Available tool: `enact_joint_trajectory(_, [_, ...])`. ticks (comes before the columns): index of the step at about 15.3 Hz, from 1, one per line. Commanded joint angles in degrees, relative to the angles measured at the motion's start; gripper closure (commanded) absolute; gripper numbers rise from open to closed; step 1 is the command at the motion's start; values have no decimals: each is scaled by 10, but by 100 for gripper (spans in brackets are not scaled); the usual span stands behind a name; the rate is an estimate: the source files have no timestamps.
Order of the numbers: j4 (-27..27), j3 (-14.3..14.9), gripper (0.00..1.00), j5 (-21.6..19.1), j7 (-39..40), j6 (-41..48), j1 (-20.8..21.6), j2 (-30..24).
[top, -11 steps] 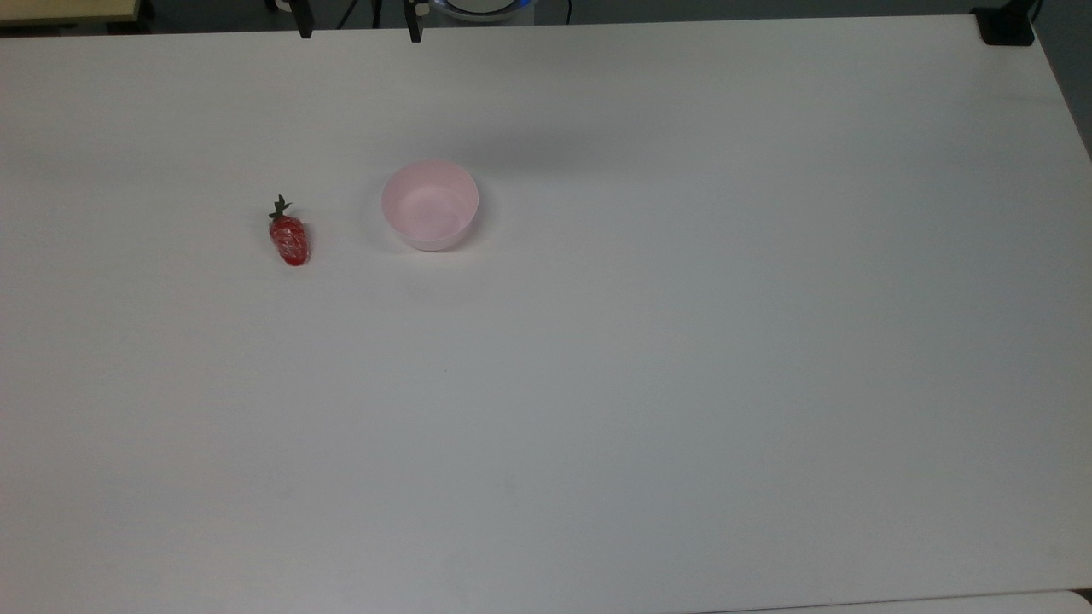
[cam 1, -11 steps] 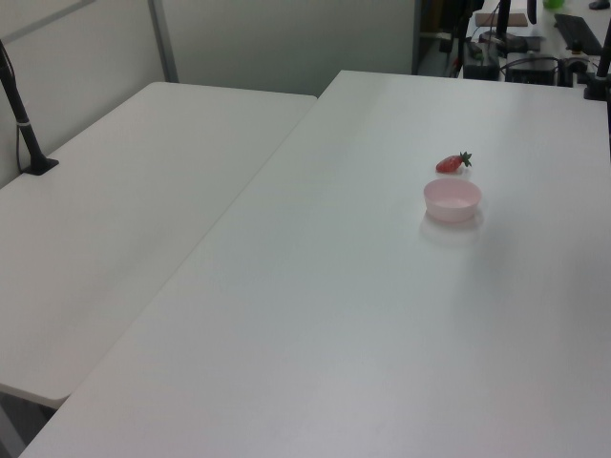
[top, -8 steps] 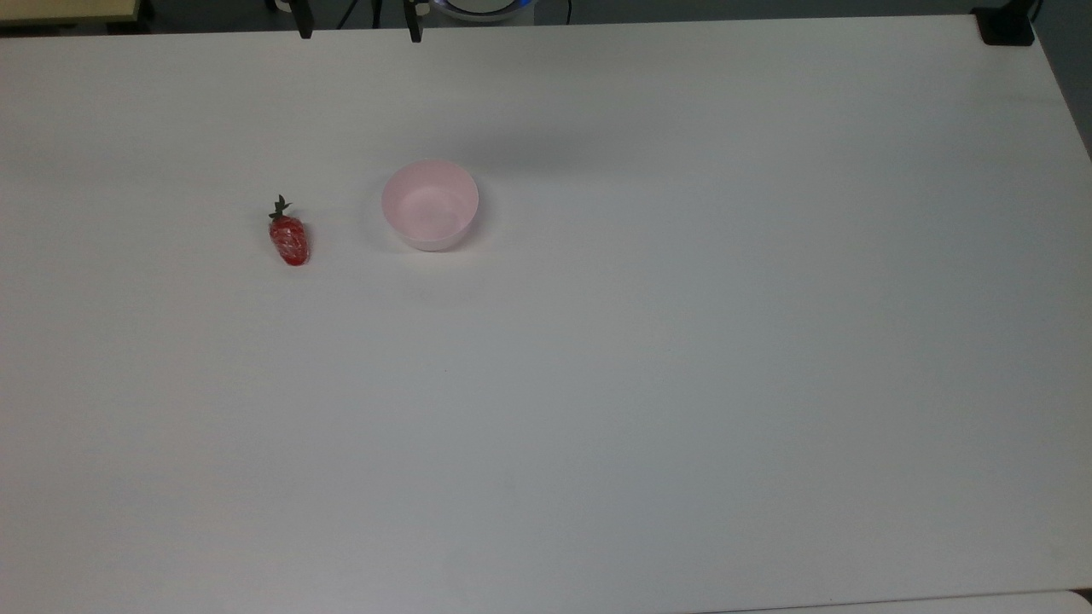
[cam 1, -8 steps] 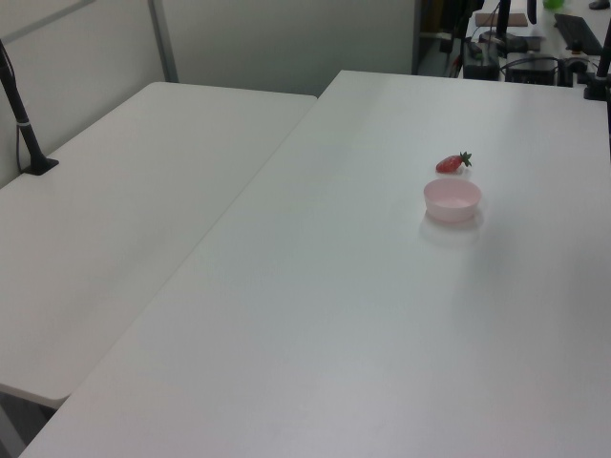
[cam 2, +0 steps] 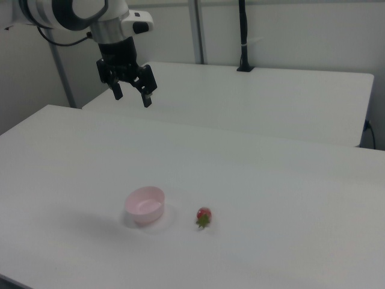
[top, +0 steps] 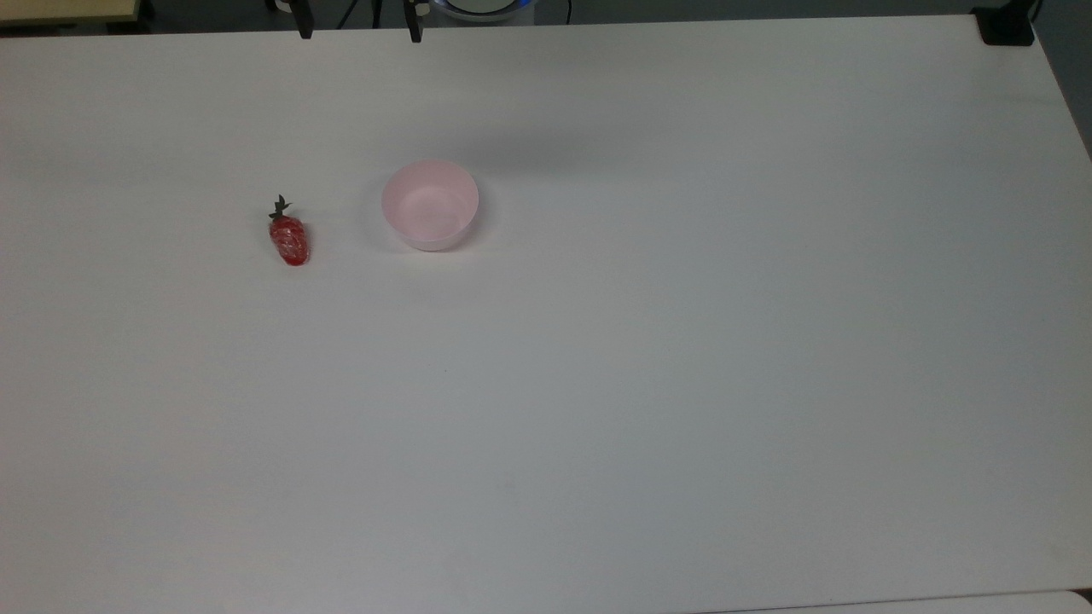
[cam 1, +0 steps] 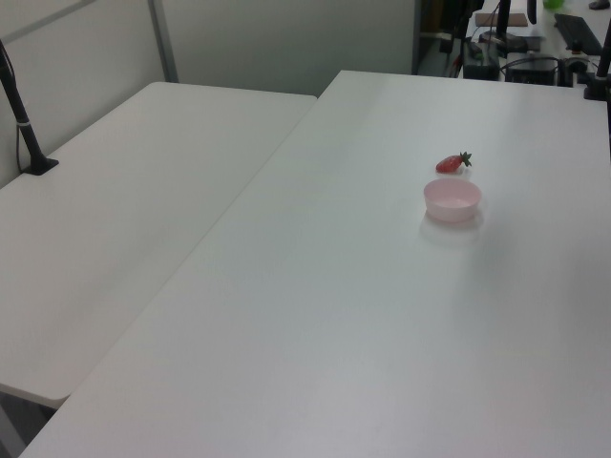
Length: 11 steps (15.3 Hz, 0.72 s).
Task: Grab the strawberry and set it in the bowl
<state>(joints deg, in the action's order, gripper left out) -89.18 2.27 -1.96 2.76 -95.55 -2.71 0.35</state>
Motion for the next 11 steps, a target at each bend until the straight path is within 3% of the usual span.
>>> enact_joint_trajectory(1, [-8, 9, 0, -13, 10, -1, 9, -8])
enact_joint_trajectory(6, [-7, 10, 0, -13, 17, -1, 7, -8])
enact_joint_trajectory(11, [-7, 25, 0, -13, 94, -1, 5, -8])
